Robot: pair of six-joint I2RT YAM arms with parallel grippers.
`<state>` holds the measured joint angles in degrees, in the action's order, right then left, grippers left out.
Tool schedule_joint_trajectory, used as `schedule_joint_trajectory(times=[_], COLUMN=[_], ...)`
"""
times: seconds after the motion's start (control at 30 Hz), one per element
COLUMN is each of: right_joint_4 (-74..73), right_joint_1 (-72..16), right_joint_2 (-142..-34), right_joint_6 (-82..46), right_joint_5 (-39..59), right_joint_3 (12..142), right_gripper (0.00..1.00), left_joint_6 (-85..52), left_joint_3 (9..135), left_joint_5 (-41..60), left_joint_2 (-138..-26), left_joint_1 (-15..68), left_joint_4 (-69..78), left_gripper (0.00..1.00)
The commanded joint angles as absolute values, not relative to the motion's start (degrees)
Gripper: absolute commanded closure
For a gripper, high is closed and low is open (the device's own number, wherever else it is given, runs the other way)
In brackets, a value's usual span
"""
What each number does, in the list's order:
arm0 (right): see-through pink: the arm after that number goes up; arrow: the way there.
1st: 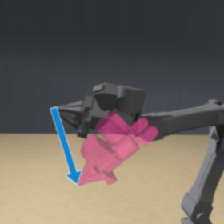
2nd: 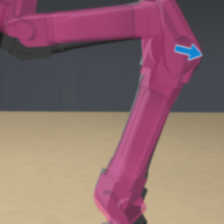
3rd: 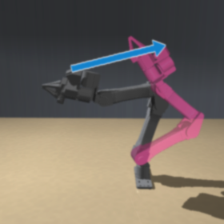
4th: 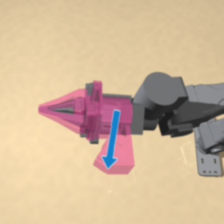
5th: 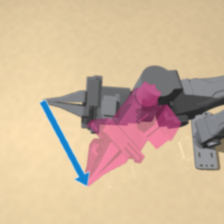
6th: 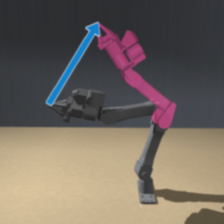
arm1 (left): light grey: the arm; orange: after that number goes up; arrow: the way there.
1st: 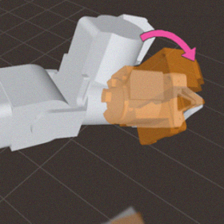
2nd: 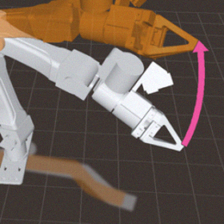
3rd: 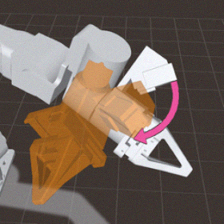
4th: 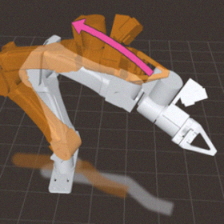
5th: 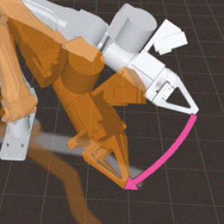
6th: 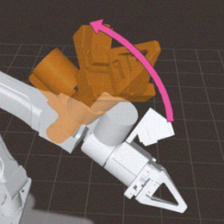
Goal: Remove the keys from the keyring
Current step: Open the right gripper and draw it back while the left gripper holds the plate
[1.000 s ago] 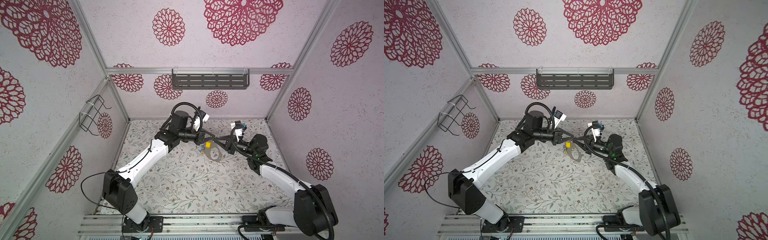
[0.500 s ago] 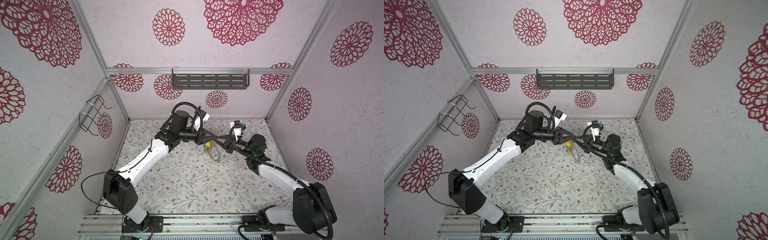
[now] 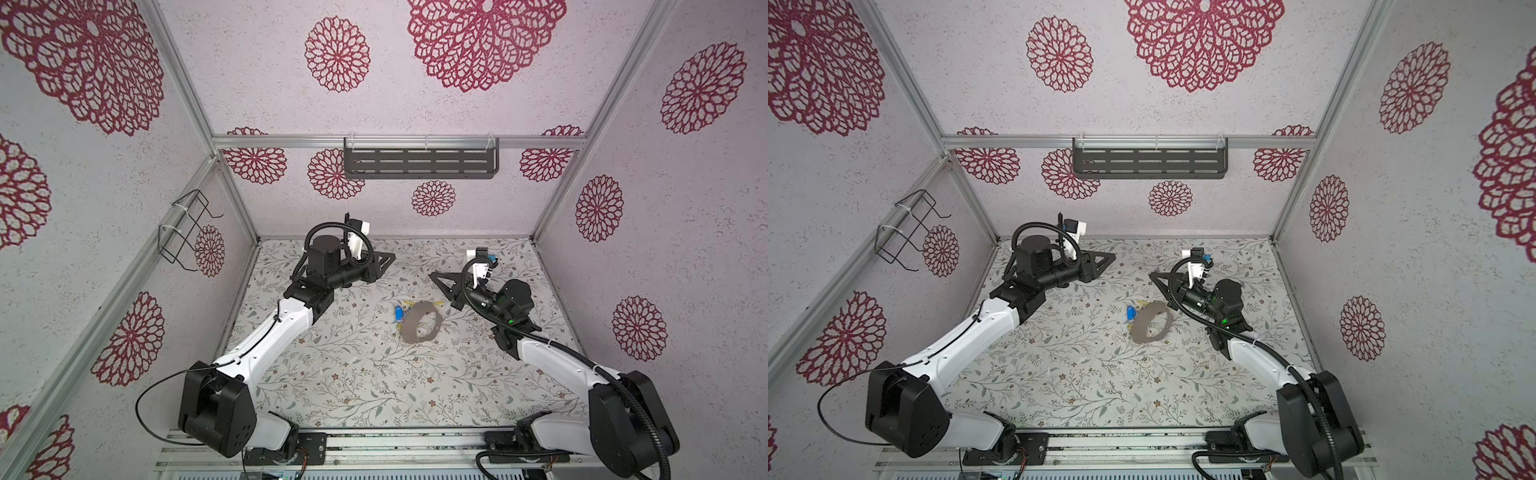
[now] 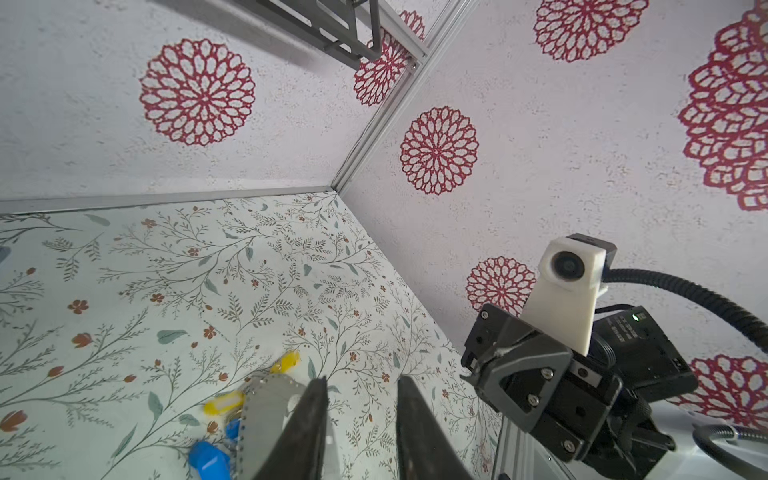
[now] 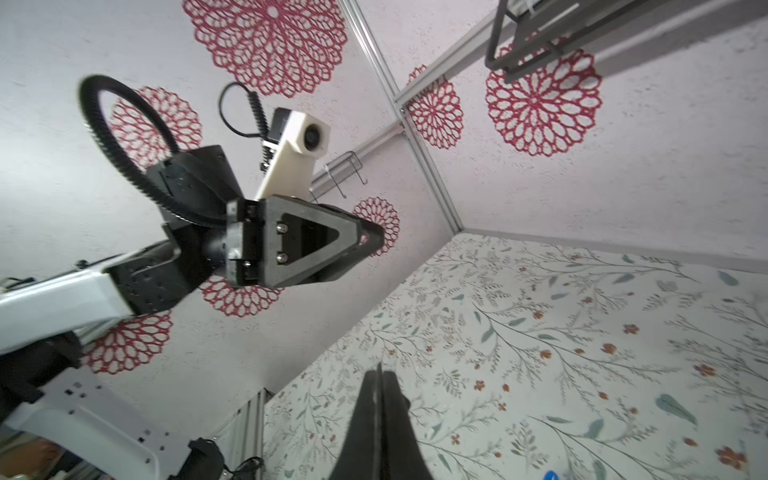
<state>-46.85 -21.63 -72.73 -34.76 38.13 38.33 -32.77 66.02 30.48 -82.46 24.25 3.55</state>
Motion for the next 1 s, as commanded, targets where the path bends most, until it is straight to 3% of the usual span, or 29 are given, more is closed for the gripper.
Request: schedule_joint_trajectory(times=[0.0,0.13,0.27,0.47,0.73,0.97], right_joint_4=[-29.5,-16.6,-12.9,-15.3,-26.9,-25.1], right_joint_1=[-21.0,-20.4,-18.5,-13.3,-15.0,-20.4], right_joint_2=[-69.6,-69.0,-72.8,-86.6,-103.2,-100.9], right_joint_6=[-25.5,-22.3,-24.2,-26.1,-32.3,-30.2], right_joint_5=[28.3,16.0,9.4,16.4,30.1,32.1], right_joint_3=[38.4,37.3,36.0,40.3,41.9,39.4], right_gripper=[1.0,1.0,1.0,1.0,0.98,1.0], left_joint_6=[-33.3,-30.3,-29.0,-26.2,-24.4,-35.7], left_joint_3=[64.8,66.1,69.6,74.6,76.7,77.1], left_joint_5=[31.3,30.3,29.5,23.3,14.6,7.2], left_joint_2=[-84.6,-88.6,-94.1,-100.2,-102.8,-103.6], left_joint_1=[24.8,27.1,29.3,31.9,34.1,38.2], left_joint_4=[5.2,1.9,-0.5,-6.9,-13.7,-11.7], left_gripper=[0.67,0.65,0.64,0.58,0.54,0.56])
